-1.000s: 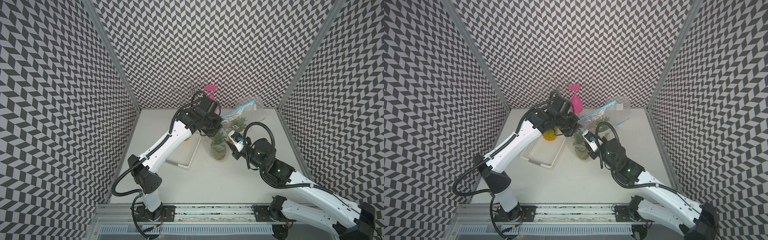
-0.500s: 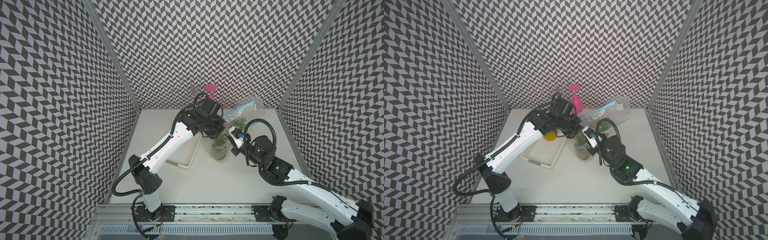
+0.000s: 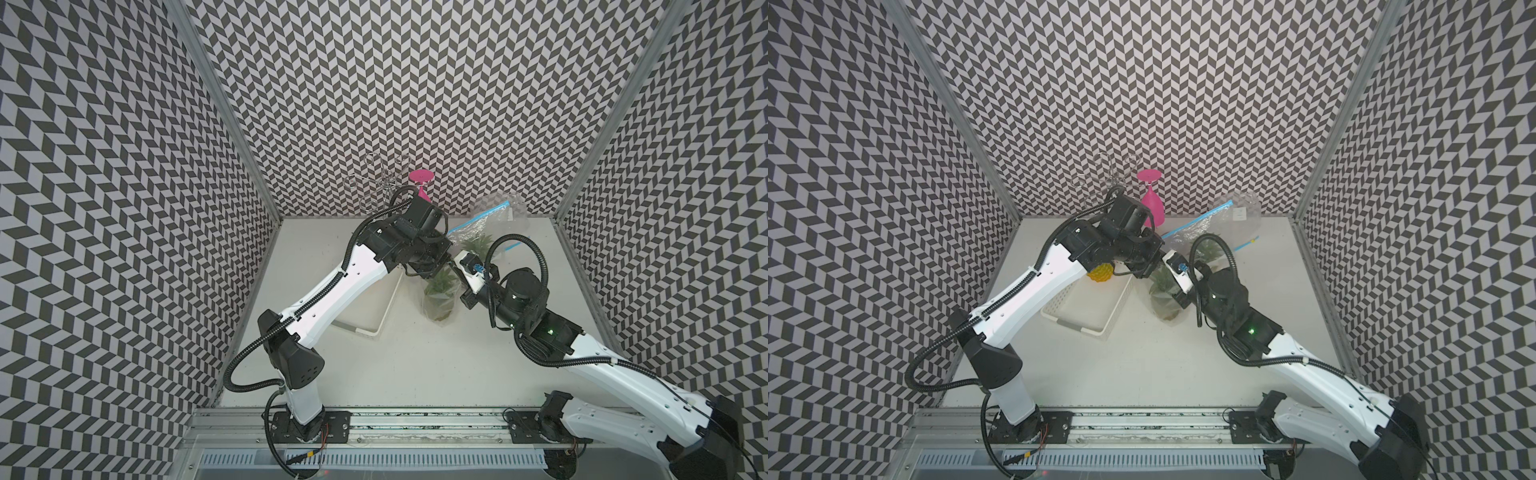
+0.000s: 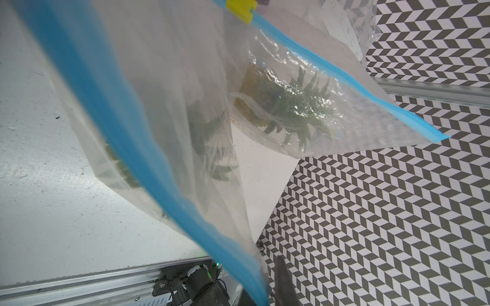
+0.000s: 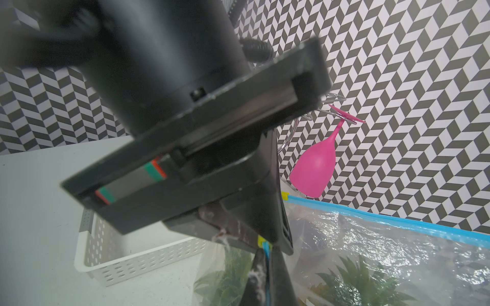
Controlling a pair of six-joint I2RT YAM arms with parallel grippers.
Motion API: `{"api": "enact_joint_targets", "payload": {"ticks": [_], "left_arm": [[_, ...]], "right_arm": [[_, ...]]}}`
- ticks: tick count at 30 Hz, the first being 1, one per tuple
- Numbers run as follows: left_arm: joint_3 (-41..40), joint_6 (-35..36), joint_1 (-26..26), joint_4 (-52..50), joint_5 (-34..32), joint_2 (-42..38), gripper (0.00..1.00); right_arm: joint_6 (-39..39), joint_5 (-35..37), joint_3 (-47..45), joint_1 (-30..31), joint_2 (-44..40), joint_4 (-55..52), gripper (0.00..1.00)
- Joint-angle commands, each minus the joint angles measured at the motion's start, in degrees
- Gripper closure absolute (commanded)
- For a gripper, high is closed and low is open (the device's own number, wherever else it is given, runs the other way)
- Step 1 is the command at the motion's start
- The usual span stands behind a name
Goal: Open the zip-top bag and take out the pineapple
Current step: Unzip the zipper on the zipper food storage bag.
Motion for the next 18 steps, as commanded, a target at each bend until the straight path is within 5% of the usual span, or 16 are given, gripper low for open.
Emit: {"api": "enact_joint_targets", "payload": {"ticks": [1, 18], "left_arm": [[1.24, -0.44, -0.19, -0.11, -1.31, -1.42, 1.00], [4.20, 5.78, 7.64, -4.37, -5.21, 0.59, 0.95]], "right_arm": [[-1.41, 0.13, 1.19, -0.35, -0.96, 1.00, 1.00], [-1.07, -0.26, -3.75, -0.28, -11.45, -5.32, 1.00]]}}
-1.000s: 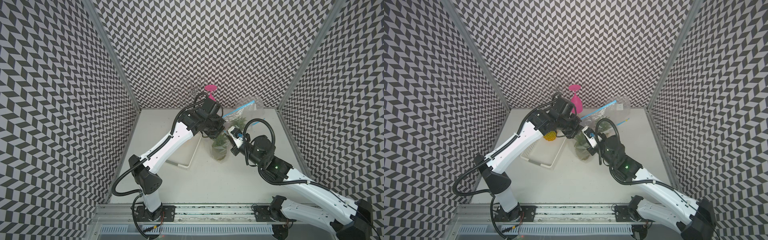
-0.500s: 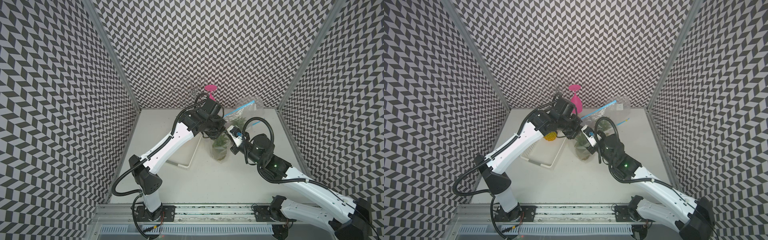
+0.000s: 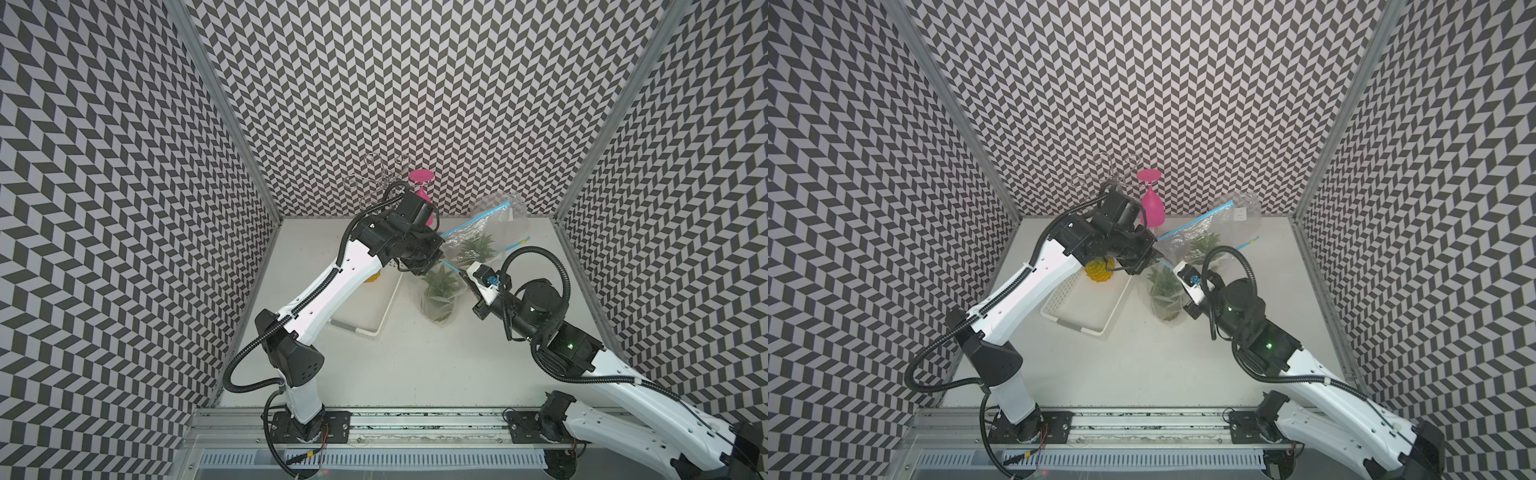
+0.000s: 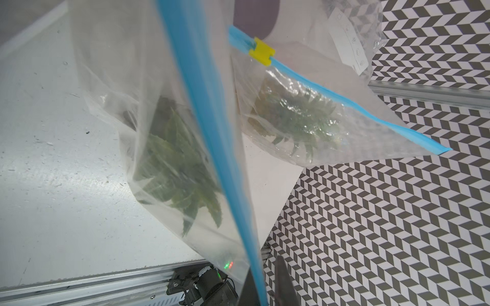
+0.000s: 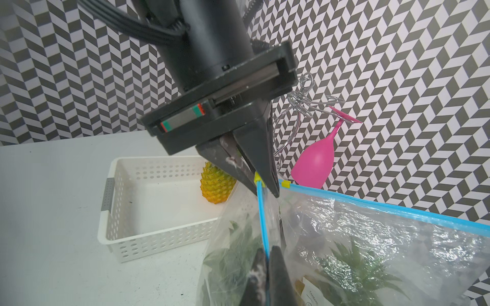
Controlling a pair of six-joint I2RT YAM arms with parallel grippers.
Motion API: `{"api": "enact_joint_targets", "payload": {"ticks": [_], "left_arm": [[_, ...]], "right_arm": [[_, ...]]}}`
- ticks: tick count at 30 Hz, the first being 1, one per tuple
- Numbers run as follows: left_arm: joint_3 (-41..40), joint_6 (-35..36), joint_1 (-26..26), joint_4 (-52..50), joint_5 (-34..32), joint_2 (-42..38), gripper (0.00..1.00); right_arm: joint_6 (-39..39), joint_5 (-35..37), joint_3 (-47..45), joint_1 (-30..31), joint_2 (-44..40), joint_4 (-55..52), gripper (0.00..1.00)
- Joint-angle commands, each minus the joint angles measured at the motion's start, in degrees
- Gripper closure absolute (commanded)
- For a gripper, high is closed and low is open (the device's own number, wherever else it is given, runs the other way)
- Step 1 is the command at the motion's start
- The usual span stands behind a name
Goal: Open the zip-top bag and take out the pineapple
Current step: Unzip the zipper on the zipper food storage bag.
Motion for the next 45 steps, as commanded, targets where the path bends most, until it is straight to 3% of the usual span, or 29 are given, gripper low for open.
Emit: {"api": "enact_joint_targets", "payload": {"ticks": [1, 20, 29, 40, 45], "left_arm": [[2.46, 2.08, 3.97, -0.57, -7.04, 0.31, 0.95], [5.24, 14.22, 17.78, 1.26, -13.04, 3.16, 0.92], [3.57, 16.08, 15.83, 3.50, -11.27, 2.65, 1.00], [-0.84, 13.37, 10.59, 3.97, -7.73, -3.12, 1.00], [-1.08, 13.25, 10.47, 3.59, -9.64, -4.49, 1.00]], "right_arm": [[0.23, 0.88, -0.15, -0.19, -2.56, -0.50, 1.00], [3.66, 3.11, -0.48, -0.19, -7.19, -4.27, 1.00], [3.99, 0.41, 0.04, -0.26, -6.83, -4.86, 1.00], [4.18, -4.79, 2.49, -1.38, -1.03, -1.80, 1.00], [4.50, -3.74, 2.53, -1.52, -2.16, -4.73, 1.00]]}}
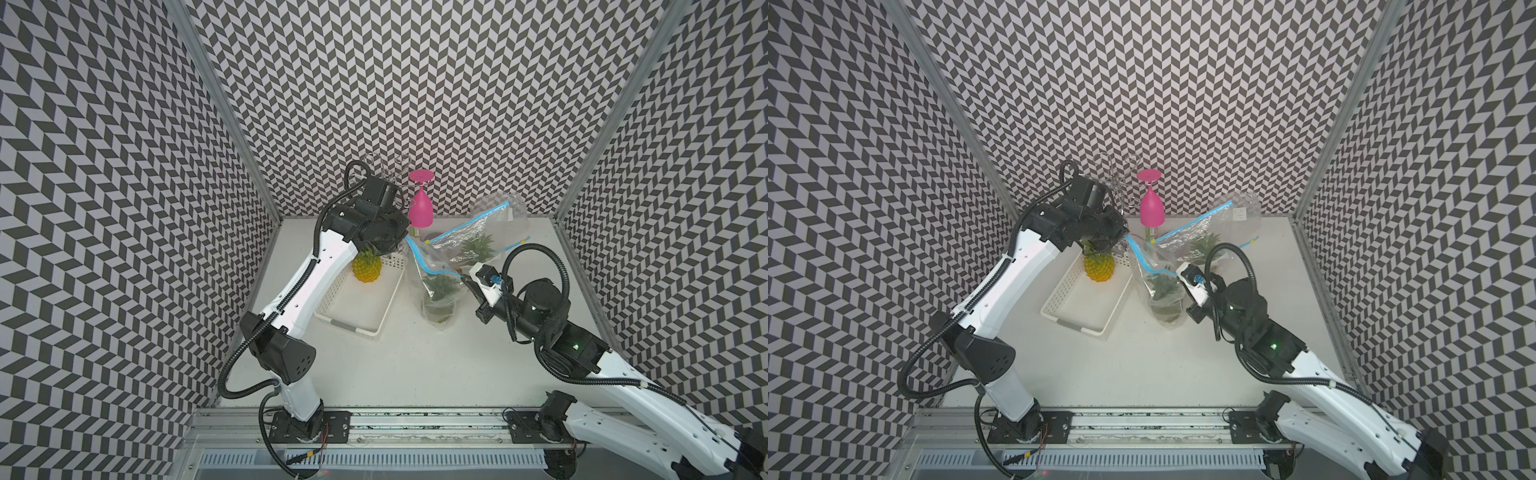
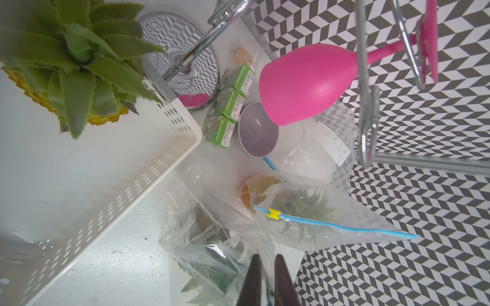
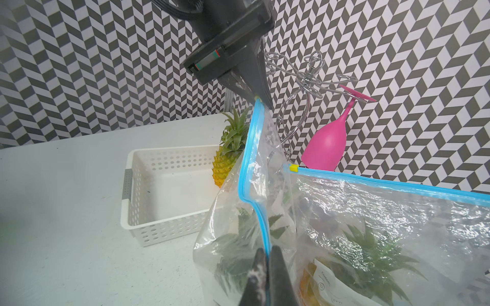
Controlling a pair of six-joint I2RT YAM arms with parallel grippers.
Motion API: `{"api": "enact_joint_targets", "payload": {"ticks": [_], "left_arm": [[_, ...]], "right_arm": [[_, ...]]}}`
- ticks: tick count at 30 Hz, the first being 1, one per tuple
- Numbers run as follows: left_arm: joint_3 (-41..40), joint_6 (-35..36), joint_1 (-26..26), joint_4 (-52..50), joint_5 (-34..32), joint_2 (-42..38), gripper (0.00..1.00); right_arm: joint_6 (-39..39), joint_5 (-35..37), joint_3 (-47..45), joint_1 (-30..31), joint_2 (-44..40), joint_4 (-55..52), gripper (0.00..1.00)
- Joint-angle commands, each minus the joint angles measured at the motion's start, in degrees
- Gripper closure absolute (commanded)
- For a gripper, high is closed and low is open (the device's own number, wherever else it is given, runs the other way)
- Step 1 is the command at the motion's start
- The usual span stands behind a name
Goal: Open the zip-top bag and take out the pineapple
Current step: Unzip the zipper on the zipper food storage bag.
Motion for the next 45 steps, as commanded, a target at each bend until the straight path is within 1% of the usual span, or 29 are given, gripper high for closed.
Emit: {"api": "enact_joint_targets", "payload": {"ticks": [1, 5, 7, 11, 15, 16, 18, 19, 20, 22, 23, 26, 28, 30, 34, 37, 38, 42, 45], "left_arm": [[0.45, -0.21, 0.35, 0.57, -2.47, -2.25, 1.00], [-0.35, -0.11, 1.21, 0.20, -2.47, -2.90, 1.00], [-1.28, -0.40, 1.21, 0.20, -2.07, -3.06, 1.00], [-3.45, -1.41, 0.95, 1.33, -0.23, -3.78, 1.00], [-3.49, -2.25, 0.60, 1.28, 0.47, -4.01, 1.00], [-3.49, -2.44, 0.47, 1.35, 0.55, -4.09, 1.00], [-3.40, -2.75, -0.01, 1.34, 0.47, -4.13, 1.00], [-3.40, -2.97, -0.32, 1.27, 0.51, -4.10, 1.00], [-3.40, -3.14, -0.69, 1.25, 0.53, -4.14, 1.00], [-3.40, -3.41, -1.36, 1.26, 0.48, -4.13, 1.00], [-3.40, -3.53, -1.72, 1.21, 0.46, -4.14, 1.00], [-3.40, -3.93, -2.56, 0.91, 0.03, -4.14, 1.00], [-3.40, -4.01, -2.96, 0.78, -0.21, -4.22, 1.00], [-3.49, -4.20, -3.26, 0.82, -0.38, -4.31, 1.00], [-3.58, -4.16, -3.54, 0.88, -0.39, -4.25, 1.00], [-3.54, -4.10, -3.54, 0.95, -0.36, -4.32, 1.00], [-3.49, -4.03, -3.54, 0.97, -0.24, -4.32, 1.00], [-3.49, -3.76, -3.54, 1.08, -0.06, -4.23, 1.00], [-3.24, -3.59, -3.54, 0.99, 0.07, -4.14, 1.00]], "right_arm": [[1.13, 0.00, 1.28, -0.36, -2.39, 0.31, 1.00], [2.90, -0.02, -1.51, -0.36, -7.74, -0.65, 1.00], [3.94, -0.34, -2.29, -0.36, -9.13, -1.34, 1.00], [6.06, -1.61, -3.57, -0.40, -9.86, -1.14, 1.00], [8.17, -3.09, -3.44, -0.36, -9.62, -1.29, 1.00], [8.52, -3.45, -2.94, -0.29, -9.40, -1.95, 0.97], [8.94, -3.53, -0.51, -0.18, -8.11, -4.02, 0.71], [9.31, -2.92, 1.79, -0.10, -6.83, -5.55, 0.61], [9.82, -2.44, 4.40, -0.02, -5.11, -6.83, 0.53], [11.02, -1.78, 9.62, 0.08, -0.93, -9.21, 0.44], [11.79, -1.84, 12.53, 0.25, 1.73, -10.26, 0.42], [14.73, -2.44, 18.70, 0.86, 9.10, -11.61, 0.43], [16.11, -2.39, 21.17, 1.39, 13.07, -10.94, 0.48], [16.94, -2.62, 23.47, 1.57, 16.80, -10.08, 0.51], [17.38, -2.70, 29.35, 2.53, 24.33, -11.75, 0.51], [17.33, 0.75, 30.21, 2.81, 26.30, -10.57, 0.52], [17.02, 1.66, 30.47, 2.78, 26.77, -10.06, 0.54], [16.50, 1.73, 33.10, 2.81, 29.67, -11.66, 0.60], [16.50, 2.99, 32.50, 2.69, 29.86, -11.10, 0.63]]}}
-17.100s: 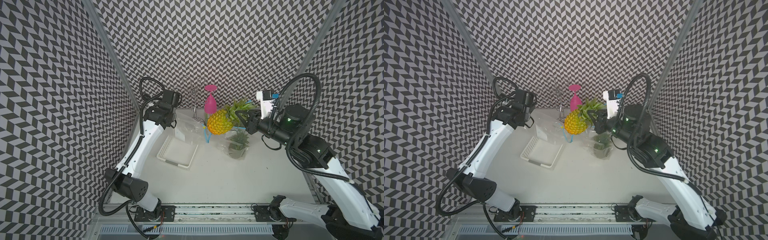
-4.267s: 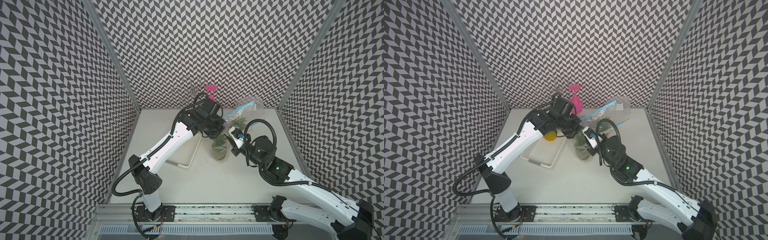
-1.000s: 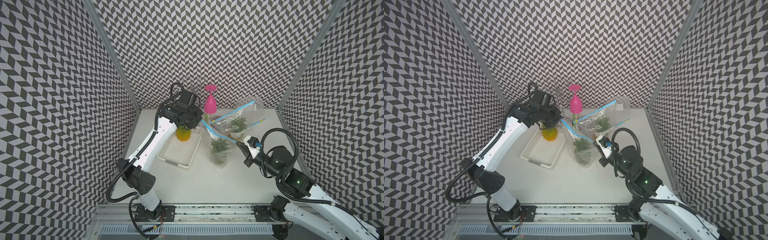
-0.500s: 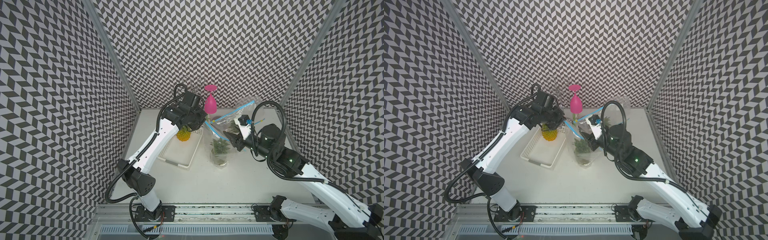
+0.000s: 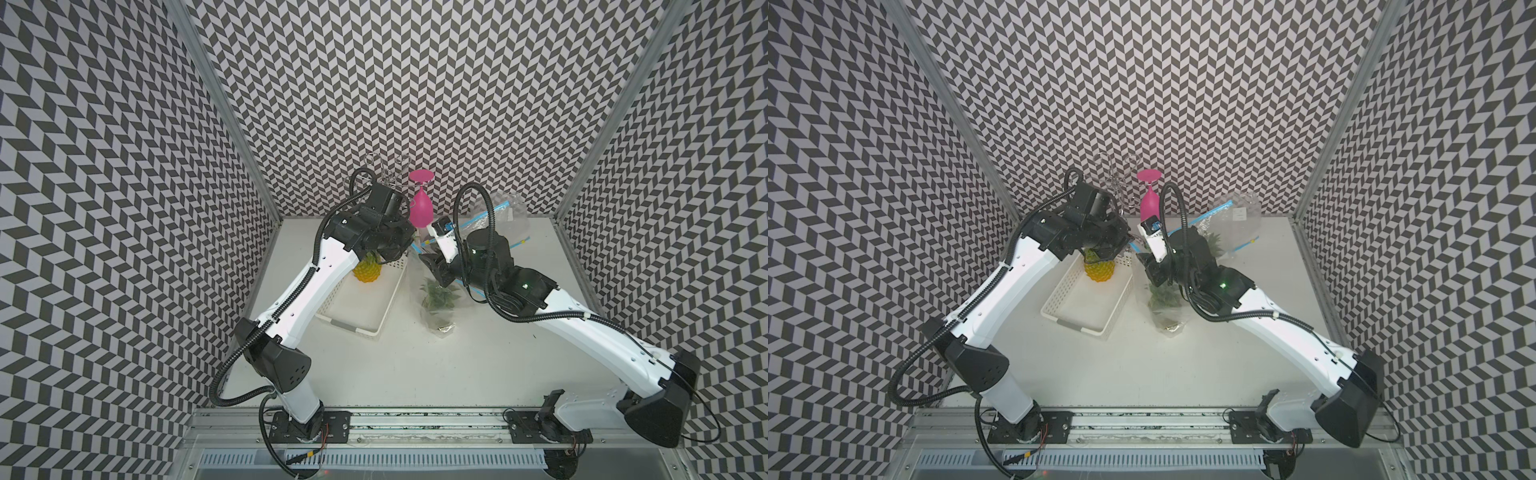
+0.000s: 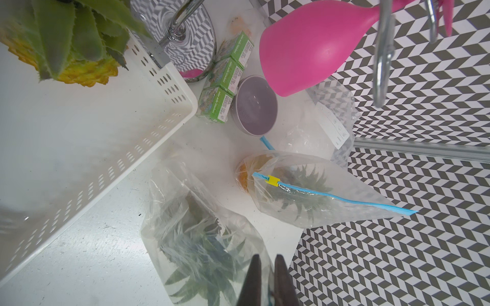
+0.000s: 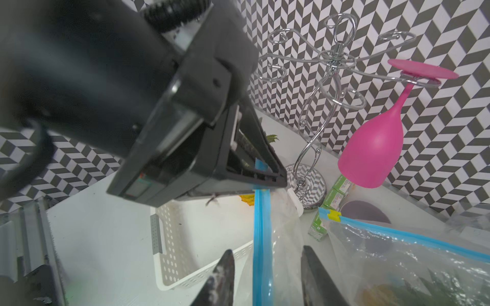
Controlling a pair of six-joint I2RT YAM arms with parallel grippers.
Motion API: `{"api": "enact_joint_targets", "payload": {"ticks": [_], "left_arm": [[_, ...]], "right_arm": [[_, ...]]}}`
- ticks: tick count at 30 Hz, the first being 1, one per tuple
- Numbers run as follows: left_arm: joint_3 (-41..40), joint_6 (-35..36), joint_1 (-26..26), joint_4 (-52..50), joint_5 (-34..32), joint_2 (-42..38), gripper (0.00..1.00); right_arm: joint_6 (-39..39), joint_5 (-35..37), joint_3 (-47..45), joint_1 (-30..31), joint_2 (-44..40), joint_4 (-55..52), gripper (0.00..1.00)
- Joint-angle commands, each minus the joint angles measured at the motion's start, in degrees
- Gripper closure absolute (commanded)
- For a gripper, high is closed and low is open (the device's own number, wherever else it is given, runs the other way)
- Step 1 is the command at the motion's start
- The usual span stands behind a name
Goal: Open the zip-top bag and take out the pineapple
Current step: Unzip the zipper on the zipper food storage bag, then open the zipper of the food storage bag at the center of the board.
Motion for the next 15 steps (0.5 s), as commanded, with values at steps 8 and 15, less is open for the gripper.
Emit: {"api": "enact_joint_targets", "payload": {"ticks": [8, 15], "left_arm": [[0.49, 0.52, -0.30, 0.51, -0.10, -1.65, 1.00], [0.40, 0.59, -0.31, 0.49, -0.03, -1.81, 1.00]], "right_arm": [[0.05, 2.68, 1.61, 0.18, 1.59, 1.23, 0.68], [-0.15, 4.84, 2.03, 0.00, 2.00, 1.01, 0.65]]}}
